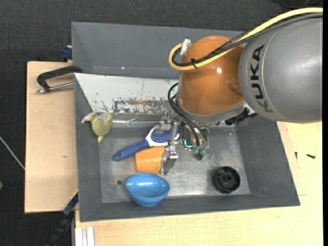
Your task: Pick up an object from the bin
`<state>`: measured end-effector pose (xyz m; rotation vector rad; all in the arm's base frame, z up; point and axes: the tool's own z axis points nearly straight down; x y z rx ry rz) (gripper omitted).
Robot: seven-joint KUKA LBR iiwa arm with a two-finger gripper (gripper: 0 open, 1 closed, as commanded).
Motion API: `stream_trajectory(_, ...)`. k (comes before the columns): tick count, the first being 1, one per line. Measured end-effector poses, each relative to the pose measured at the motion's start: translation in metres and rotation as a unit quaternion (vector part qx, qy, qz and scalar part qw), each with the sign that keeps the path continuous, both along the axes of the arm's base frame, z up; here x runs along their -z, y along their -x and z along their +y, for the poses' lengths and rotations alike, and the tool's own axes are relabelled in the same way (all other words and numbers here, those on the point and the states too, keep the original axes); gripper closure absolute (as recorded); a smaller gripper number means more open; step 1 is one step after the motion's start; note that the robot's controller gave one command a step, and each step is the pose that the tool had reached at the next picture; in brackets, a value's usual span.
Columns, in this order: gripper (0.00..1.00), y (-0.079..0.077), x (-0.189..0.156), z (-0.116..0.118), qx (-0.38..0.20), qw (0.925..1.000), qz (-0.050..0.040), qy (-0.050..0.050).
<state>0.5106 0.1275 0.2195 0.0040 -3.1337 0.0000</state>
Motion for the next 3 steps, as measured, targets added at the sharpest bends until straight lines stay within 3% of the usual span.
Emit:
stream_trajectory(1,0.0,-0.021,0.134,0.0,-0.211,0.9775,-0.0021,-0.001)
stream_trajectory(2,1.0,-0.022,0.13,0.0,-0.21,0.9776,-0.0045,-0.002)
stream_trajectory(3,1.0,-0.033,-0.098,0.013,-0.214,0.9767,-0.0118,-0.002)
